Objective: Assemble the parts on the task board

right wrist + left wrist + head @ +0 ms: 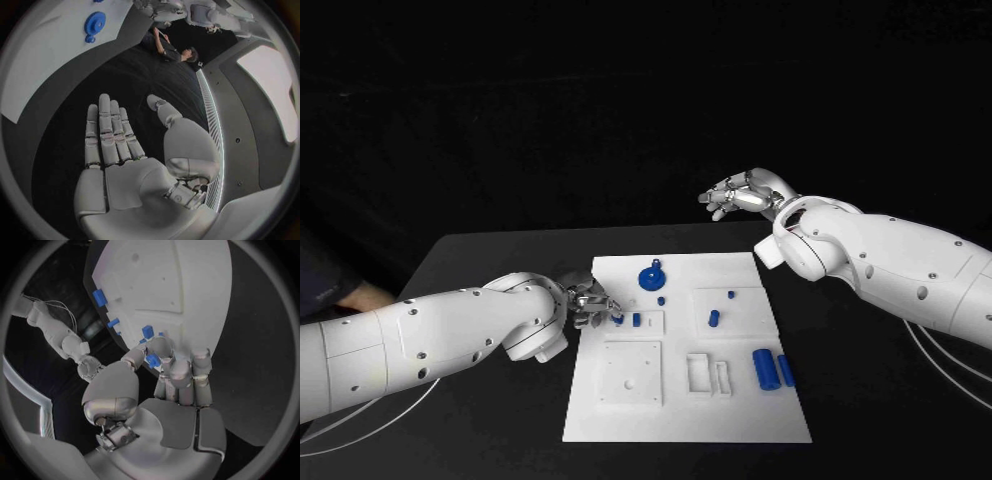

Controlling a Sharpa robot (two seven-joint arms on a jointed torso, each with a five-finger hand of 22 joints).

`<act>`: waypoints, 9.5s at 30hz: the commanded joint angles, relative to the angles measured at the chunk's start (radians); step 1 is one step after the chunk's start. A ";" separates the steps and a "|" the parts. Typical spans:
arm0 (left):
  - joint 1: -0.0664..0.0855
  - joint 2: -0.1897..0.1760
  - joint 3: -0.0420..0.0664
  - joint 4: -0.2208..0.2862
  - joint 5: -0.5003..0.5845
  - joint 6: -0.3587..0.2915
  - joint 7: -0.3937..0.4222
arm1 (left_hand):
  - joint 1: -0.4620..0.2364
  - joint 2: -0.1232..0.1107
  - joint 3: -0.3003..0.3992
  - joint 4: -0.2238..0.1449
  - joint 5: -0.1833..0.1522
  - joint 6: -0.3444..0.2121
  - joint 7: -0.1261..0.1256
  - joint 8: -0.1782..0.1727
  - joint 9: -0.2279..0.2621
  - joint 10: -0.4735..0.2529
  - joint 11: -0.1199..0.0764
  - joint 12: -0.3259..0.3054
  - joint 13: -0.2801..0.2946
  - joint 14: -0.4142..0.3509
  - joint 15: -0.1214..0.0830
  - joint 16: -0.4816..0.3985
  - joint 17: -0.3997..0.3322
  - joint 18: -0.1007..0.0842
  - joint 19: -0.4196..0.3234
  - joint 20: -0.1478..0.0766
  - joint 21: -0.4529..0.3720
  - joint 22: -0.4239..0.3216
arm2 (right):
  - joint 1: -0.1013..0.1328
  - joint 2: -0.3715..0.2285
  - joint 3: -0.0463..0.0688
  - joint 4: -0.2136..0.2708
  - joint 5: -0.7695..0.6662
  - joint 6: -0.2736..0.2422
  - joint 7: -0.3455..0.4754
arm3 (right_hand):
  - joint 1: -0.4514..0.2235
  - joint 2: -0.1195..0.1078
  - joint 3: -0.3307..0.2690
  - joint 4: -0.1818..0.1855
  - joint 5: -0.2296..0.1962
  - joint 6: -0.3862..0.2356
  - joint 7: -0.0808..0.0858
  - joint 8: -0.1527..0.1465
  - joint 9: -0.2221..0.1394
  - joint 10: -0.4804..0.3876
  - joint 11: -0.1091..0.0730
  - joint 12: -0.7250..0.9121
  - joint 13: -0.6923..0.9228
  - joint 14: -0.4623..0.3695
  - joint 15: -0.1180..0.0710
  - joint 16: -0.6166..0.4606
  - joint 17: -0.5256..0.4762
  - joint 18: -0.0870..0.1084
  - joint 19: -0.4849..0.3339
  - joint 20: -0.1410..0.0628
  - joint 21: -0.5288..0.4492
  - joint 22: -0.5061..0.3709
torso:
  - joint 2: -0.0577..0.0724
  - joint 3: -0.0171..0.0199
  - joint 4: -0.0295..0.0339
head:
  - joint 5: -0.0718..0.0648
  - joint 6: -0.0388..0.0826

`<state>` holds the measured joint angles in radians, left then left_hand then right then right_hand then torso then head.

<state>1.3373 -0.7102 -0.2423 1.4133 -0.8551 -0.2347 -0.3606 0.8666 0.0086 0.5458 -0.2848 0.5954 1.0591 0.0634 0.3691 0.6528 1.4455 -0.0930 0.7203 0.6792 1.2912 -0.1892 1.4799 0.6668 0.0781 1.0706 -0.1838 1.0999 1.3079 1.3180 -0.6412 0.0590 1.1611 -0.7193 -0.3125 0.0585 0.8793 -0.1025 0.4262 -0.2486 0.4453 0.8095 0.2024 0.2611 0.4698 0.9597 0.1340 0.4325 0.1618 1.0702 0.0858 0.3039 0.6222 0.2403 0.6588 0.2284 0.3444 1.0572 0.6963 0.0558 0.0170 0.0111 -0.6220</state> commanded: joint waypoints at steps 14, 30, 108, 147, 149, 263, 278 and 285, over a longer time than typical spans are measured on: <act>-0.003 0.003 0.000 -0.005 -0.057 0.057 -0.012 | -0.002 0.007 0.003 0.002 -0.009 0.133 -0.057 0.044 0.014 0.000 -0.008 0.006 0.002 0.005 -0.018 0.007 0.002 0.021 0.008 -0.092 0.007 0.012 | -0.001 -0.003 0.001 0.003 0.003 0.007 0.005 | -0.009 0.000 -0.007 0.001 0.001 -0.005 0.001 0.003 -0.001 0.002 0.005 -0.003 -0.002 -0.001 0.007 -0.007 -0.002 0.010 -0.003 0.003 -0.005 0.000 | 0.000 -0.0002 0.0003 | -0.003 -0.007; -0.003 0.001 0.000 0.002 -0.098 0.091 -0.011 | 0.007 -0.010 0.005 -0.002 -0.018 0.132 -0.057 0.047 0.012 -0.004 -0.007 0.013 0.003 0.003 -0.018 0.010 0.003 0.023 0.006 -0.093 0.010 0.013 | -0.001 -0.005 0.001 0.003 0.004 0.007 0.005 | -0.010 0.000 -0.007 0.002 0.001 -0.005 0.001 0.004 -0.002 0.003 0.005 -0.002 -0.004 -0.001 0.007 -0.007 -0.002 0.011 -0.003 0.004 -0.005 0.000 | 0.000 0.0002 0.0004 | -0.003 -0.011; -0.002 0.040 0.001 -0.035 -0.100 0.198 -0.046 | -0.075 0.033 0.159 0.012 -0.085 0.152 -0.068 0.092 0.003 -0.013 -0.018 0.092 -0.005 0.003 -0.026 0.054 0.022 0.027 0.003 -0.090 0.036 0.010 | -0.010 -0.001 0.001 -0.002 0.004 0.008 0.006 | -0.009 0.000 -0.005 0.007 0.026 -0.005 0.001 0.005 -0.005 0.004 0.005 0.001 -0.016 0.000 0.007 -0.009 -0.002 0.015 -0.005 0.007 -0.005 0.001 | 0.000 0.0011 -0.0003 | 0.000 -0.024; -0.002 0.044 0.001 -0.047 -0.164 0.252 -0.074 | -0.084 0.032 0.176 0.006 -0.079 0.153 -0.071 0.103 0.004 -0.012 -0.020 0.107 -0.007 0.005 -0.027 0.061 0.025 0.029 0.007 -0.092 0.043 0.010 | -0.011 -0.005 0.001 0.002 0.004 0.007 0.006 | -0.007 0.000 -0.005 0.007 0.028 -0.005 0.001 0.006 -0.006 0.004 0.005 0.002 -0.020 0.000 0.007 -0.010 -0.002 0.016 -0.006 0.008 -0.005 0.001 | 0.001 -0.0002 0.0002 | 0.000 -0.029; -0.002 0.045 0.001 -0.048 -0.161 0.254 -0.074 | -0.085 0.032 0.176 0.007 -0.083 0.153 -0.071 0.104 0.004 -0.012 -0.019 0.108 -0.008 0.005 -0.027 0.062 0.024 0.029 0.007 -0.091 0.043 0.010 | -0.011 -0.005 0.001 0.002 0.004 0.007 0.006 | -0.007 0.000 -0.005 0.007 0.028 -0.005 0.001 0.006 -0.006 0.004 0.005 0.002 -0.020 0.000 0.007 -0.010 -0.002 0.016 -0.006 0.008 -0.005 0.002 | 0.000 -0.0001 0.0001 | 0.001 -0.030; 0.004 0.182 0.071 -0.176 -0.459 -0.086 0.384 | 0.317 -0.208 0.082 -0.002 -0.458 -0.163 0.074 -0.015 -0.097 -0.372 0.164 -0.341 -0.360 -0.212 0.149 -0.260 -0.133 -0.008 -0.225 0.042 -0.151 -0.073 | -0.020 0.008 0.001 -0.013 0.005 0.011 0.008 | -0.007 -0.001 -0.008 0.008 0.030 -0.009 0.003 0.005 -0.009 0.002 0.007 0.004 -0.030 -0.001 0.008 -0.013 -0.003 0.018 -0.009 0.012 -0.006 0.002 | 0.003 -0.0003 -0.0026 | -0.015 0.001; -0.013 0.262 0.070 -0.269 -0.522 -0.036 0.365 | 0.303 -0.213 0.063 0.007 -0.477 -0.146 0.073 -0.038 -0.125 -0.353 0.181 -0.448 -0.401 -0.218 0.165 -0.268 -0.131 0.001 -0.226 0.060 -0.161 -0.068 | -0.020 0.008 0.001 -0.005 0.005 0.011 0.008 | -0.006 -0.001 -0.007 0.008 0.030 -0.009 0.003 0.005 -0.009 0.002 0.007 0.004 -0.031 -0.001 0.008 -0.013 -0.003 0.019 -0.010 0.012 -0.006 0.003 | 0.003 0.0001 -0.0020 | -0.024 -0.003; -0.019 0.273 0.070 -0.291 -0.522 0.003 0.360 | 0.292 -0.214 0.058 0.014 -0.486 -0.142 0.073 -0.040 -0.129 -0.354 0.185 -0.466 -0.406 -0.222 0.169 -0.269 -0.130 0.003 -0.228 0.064 -0.163 -0.066 | -0.020 0.007 0.001 -0.003 0.005 0.011 0.008 | -0.006 -0.001 -0.007 0.008 0.031 -0.009 0.003 0.005 -0.009 0.002 0.007 0.005 -0.031 -0.001 0.008 -0.013 -0.003 0.019 -0.010 0.012 -0.006 0.003 | 0.002 0.0008 -0.0010 | -0.027 -0.007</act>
<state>1.3183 -0.4398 -0.1729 1.1246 -1.3608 -0.2718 -0.0051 1.1658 -0.2062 0.6073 -0.2730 0.1149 0.9101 0.1351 0.3330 0.5250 1.0914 0.0823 0.2583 0.2739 1.0690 -0.0272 1.2164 0.5362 0.0607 0.8510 -0.1070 0.9406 1.2404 1.2978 -0.6339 0.0591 1.1565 -0.7161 -0.3107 0.0591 0.8793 -0.1025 0.4207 -0.2431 0.4725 0.8059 0.2059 0.2611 0.4620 0.9597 0.1340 0.4325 0.1320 1.0702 0.0858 0.2963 0.6206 0.2403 0.6518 0.2354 0.3444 1.0586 0.6993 0.0564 0.0155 -0.0144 -0.6273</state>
